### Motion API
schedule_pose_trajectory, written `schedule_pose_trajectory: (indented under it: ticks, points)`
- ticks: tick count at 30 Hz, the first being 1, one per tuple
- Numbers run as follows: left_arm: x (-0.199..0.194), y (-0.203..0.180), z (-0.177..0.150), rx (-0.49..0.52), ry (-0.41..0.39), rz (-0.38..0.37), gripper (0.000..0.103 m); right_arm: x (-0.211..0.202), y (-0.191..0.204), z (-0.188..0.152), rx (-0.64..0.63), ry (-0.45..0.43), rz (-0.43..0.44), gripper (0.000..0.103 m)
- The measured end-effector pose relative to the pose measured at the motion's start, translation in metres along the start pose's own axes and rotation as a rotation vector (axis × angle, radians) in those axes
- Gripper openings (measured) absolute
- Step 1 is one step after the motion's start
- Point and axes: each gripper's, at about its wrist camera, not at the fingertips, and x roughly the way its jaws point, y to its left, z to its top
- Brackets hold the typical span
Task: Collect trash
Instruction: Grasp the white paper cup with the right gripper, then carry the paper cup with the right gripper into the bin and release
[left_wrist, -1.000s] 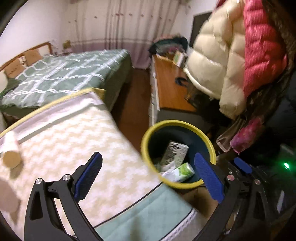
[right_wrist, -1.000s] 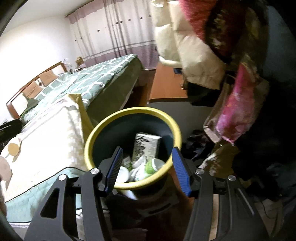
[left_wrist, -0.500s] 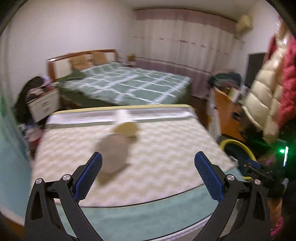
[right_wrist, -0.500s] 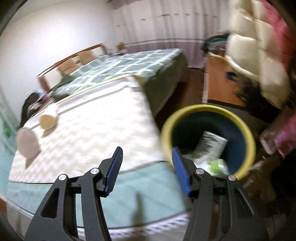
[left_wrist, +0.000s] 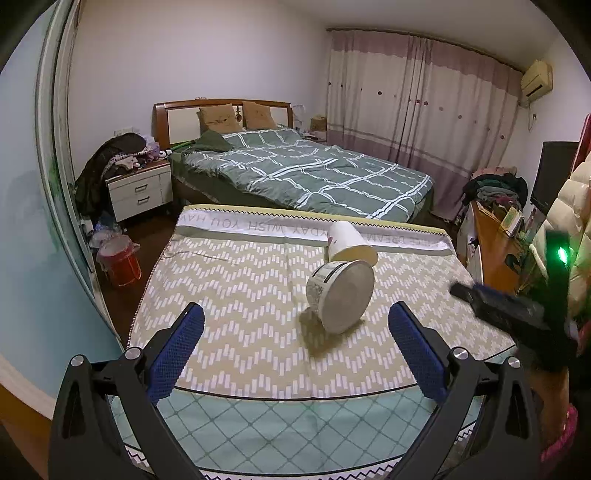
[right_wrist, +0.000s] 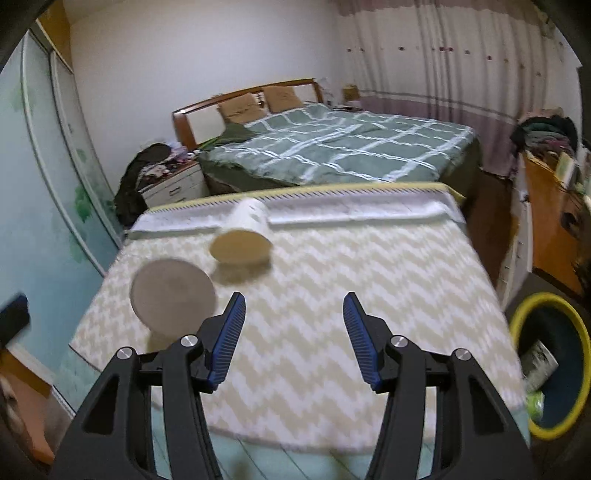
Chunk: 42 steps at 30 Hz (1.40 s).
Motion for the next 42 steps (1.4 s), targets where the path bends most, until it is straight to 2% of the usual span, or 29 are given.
schedule_pose_trajectory:
  ticks: [7, 13, 19, 23, 29, 42]
  points:
    - [0.012, -0.003, 0.0, 0.0, 0.009, 0.004, 0.098, 0.051, 0.03, 0.049, -0.034, 0.058, 0.043, 0.053]
    - [0.013, 0.003, 0.001, -0.002, 0.001, 0.021, 0.098, 0.112, 0.043, 0.081, -0.034, 0.193, 0.053, 0.053]
    - [0.016, 0.011, 0.0, -0.007, 0.0, 0.052, 0.098, 0.156, 0.047, 0.091, -0.038, 0.306, 0.042, 0.053]
    - [0.018, 0.016, -0.001, -0.016, 0.002, 0.071, 0.098, 0.169, 0.046, 0.092, -0.024, 0.356, 0.055, 0.053]
    - [0.019, 0.018, -0.001, -0.017, 0.006, 0.094, 0.098, 0.185, 0.049, 0.094, -0.028, 0.397, 0.048, 0.062]
    - [0.022, 0.029, -0.004, -0.043, 0.028, 0.142, 0.098, 0.195, 0.047, 0.093, -0.029, 0.418, 0.036, 0.062]
